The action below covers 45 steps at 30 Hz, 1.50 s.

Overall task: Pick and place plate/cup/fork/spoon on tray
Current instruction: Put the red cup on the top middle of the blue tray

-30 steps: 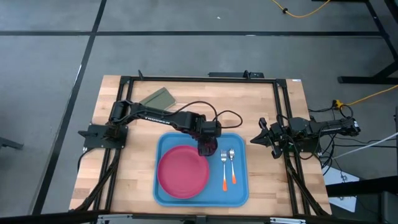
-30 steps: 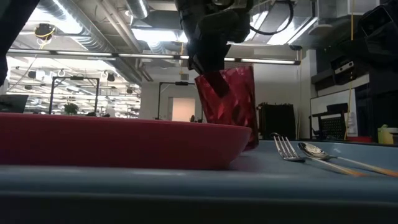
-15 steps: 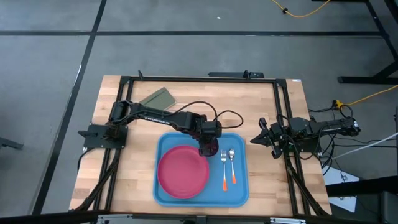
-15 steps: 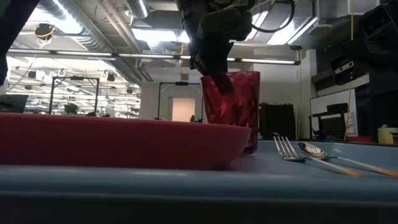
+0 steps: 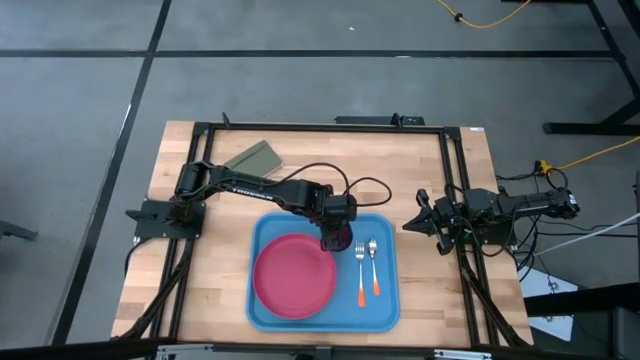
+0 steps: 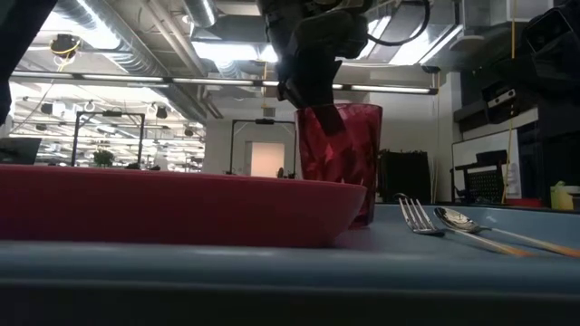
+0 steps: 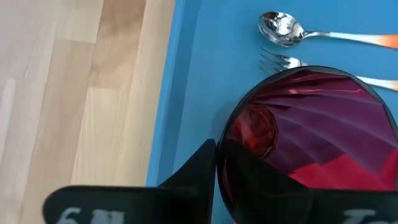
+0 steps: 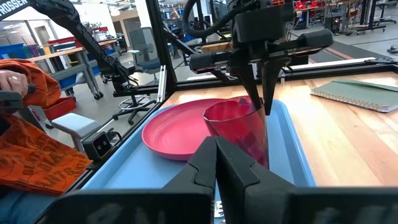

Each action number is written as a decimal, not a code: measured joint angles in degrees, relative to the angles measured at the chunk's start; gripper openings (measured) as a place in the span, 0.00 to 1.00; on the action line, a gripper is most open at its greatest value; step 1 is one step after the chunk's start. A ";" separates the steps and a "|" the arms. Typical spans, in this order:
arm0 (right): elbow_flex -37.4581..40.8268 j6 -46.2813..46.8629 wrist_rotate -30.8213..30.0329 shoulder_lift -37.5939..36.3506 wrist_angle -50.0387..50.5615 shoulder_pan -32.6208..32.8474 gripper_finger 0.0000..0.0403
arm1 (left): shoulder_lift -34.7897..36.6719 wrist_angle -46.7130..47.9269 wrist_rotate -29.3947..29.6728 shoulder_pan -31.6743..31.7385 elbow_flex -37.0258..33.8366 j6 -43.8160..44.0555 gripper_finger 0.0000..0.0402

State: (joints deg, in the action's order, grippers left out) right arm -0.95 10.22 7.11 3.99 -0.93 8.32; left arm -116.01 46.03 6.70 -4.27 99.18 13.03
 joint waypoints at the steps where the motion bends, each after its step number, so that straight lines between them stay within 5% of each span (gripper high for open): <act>1: 0.00 0.00 0.00 0.00 0.00 0.00 0.02 | 0.00 -0.17 0.02 0.00 0.00 -0.03 0.08; 38: 0.00 0.02 0.00 0.02 0.00 -0.02 0.02 | 0.02 -2.58 0.69 -0.04 0.00 0.58 0.08; 45: 0.00 0.00 0.00 0.02 0.00 0.00 0.02 | 0.02 -2.35 0.68 -0.04 0.00 3.87 0.15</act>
State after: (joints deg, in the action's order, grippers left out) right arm -0.95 10.22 7.11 4.01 -0.93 8.32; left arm -115.98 43.68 7.39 -4.32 99.18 16.90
